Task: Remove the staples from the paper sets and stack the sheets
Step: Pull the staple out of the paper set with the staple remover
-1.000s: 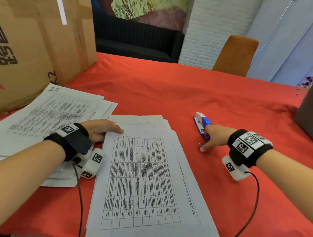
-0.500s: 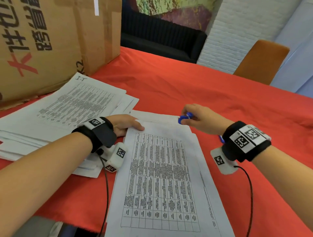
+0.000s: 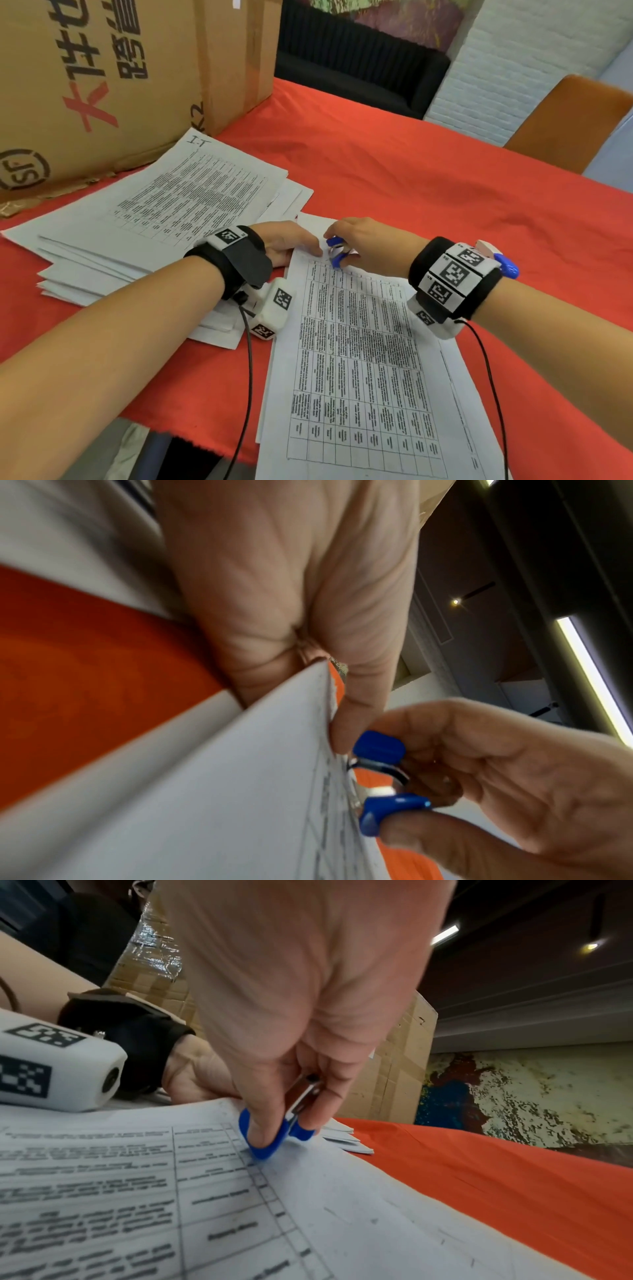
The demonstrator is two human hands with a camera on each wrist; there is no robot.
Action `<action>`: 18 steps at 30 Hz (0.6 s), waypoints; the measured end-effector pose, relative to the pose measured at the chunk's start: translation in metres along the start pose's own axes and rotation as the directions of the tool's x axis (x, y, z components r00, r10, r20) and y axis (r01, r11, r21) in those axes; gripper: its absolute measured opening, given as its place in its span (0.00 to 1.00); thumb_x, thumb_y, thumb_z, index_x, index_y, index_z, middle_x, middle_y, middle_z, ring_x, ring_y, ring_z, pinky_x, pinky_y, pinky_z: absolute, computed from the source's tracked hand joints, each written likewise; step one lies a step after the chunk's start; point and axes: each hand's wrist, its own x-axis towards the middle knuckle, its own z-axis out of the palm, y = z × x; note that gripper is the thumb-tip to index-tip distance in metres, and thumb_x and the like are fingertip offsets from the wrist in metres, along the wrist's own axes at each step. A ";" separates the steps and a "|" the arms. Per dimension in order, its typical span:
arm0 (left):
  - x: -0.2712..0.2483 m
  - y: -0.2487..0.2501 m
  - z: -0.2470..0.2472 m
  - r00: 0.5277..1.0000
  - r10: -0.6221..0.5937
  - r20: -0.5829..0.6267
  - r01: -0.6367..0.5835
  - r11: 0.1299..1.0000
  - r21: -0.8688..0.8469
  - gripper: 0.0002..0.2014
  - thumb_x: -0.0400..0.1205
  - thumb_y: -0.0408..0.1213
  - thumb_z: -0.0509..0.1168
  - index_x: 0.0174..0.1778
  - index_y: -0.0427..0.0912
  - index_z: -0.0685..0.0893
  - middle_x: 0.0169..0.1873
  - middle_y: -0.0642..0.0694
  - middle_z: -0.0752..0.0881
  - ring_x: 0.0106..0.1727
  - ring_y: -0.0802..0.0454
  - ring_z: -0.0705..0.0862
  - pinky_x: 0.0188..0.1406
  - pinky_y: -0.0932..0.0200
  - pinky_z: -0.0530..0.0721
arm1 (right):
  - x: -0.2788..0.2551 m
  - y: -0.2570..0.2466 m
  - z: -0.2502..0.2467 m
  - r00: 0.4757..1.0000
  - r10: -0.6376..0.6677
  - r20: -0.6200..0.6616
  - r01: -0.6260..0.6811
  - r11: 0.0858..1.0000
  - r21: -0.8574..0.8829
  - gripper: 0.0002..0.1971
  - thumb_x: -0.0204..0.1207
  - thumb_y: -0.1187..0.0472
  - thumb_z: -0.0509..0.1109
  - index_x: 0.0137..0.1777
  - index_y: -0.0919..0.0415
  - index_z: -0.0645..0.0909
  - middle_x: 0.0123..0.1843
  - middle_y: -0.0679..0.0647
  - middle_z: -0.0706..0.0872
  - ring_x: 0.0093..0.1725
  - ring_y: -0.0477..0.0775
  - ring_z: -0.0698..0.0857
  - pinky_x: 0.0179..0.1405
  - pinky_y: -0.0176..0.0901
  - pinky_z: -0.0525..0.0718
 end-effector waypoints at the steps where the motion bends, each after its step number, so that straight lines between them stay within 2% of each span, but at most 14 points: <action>1: 0.000 0.000 0.000 1.000 -0.003 0.010 0.003 1.000 -0.009 0.08 0.80 0.21 0.59 0.52 0.28 0.82 0.46 0.30 0.89 0.44 0.37 0.90 0.45 0.45 0.89 | 0.001 -0.001 -0.001 1.000 -0.006 0.005 0.006 1.000 -0.017 0.23 0.78 0.60 0.71 0.71 0.61 0.73 0.67 0.55 0.79 0.64 0.56 0.80 0.62 0.49 0.79; 4: 0.000 0.003 0.000 1.000 -0.022 -0.014 0.022 1.000 -0.015 0.07 0.80 0.20 0.60 0.49 0.29 0.82 0.44 0.31 0.88 0.42 0.39 0.90 0.41 0.48 0.90 | 0.004 -0.008 -0.003 0.998 -0.041 0.036 0.045 0.992 -0.119 0.20 0.78 0.58 0.71 0.69 0.59 0.76 0.63 0.54 0.78 0.59 0.56 0.81 0.57 0.48 0.80; 10: 0.003 0.006 -0.001 0.993 -0.077 -0.086 0.073 0.996 -0.047 0.14 0.77 0.19 0.58 0.58 0.28 0.77 0.46 0.29 0.85 0.44 0.37 0.87 0.46 0.43 0.88 | 0.012 -0.021 -0.007 0.993 -0.056 0.105 0.084 0.956 -0.280 0.14 0.78 0.60 0.68 0.64 0.59 0.80 0.55 0.53 0.78 0.50 0.55 0.82 0.47 0.47 0.83; 14: 0.002 0.007 -0.001 0.989 -0.108 -0.098 0.101 0.992 -0.074 0.12 0.75 0.18 0.53 0.49 0.30 0.76 0.39 0.32 0.86 0.42 0.37 0.87 0.50 0.42 0.86 | 0.015 -0.021 -0.006 0.990 -0.062 0.128 0.102 0.936 -0.336 0.14 0.79 0.54 0.70 0.63 0.56 0.79 0.56 0.53 0.79 0.54 0.55 0.81 0.47 0.45 0.79; 16: 0.001 0.008 0.001 0.992 -0.106 -0.067 0.101 0.992 -0.075 0.13 0.74 0.18 0.49 0.45 0.30 0.77 0.38 0.33 0.84 0.40 0.39 0.86 0.46 0.47 0.88 | 0.016 -0.022 -0.003 0.989 -0.045 0.142 0.093 0.931 -0.353 0.13 0.80 0.56 0.68 0.63 0.58 0.78 0.56 0.54 0.81 0.54 0.55 0.81 0.45 0.45 0.78; 18: -0.001 0.009 0.003 0.992 -0.111 -0.058 0.108 0.992 -0.062 0.15 0.74 0.17 0.46 0.43 0.31 0.77 0.38 0.33 0.83 0.37 0.39 0.86 0.35 0.51 0.90 | 0.016 -0.024 -0.002 0.986 -0.018 0.164 0.075 0.935 -0.347 0.12 0.82 0.60 0.65 0.63 0.61 0.76 0.56 0.56 0.81 0.52 0.56 0.83 0.45 0.45 0.81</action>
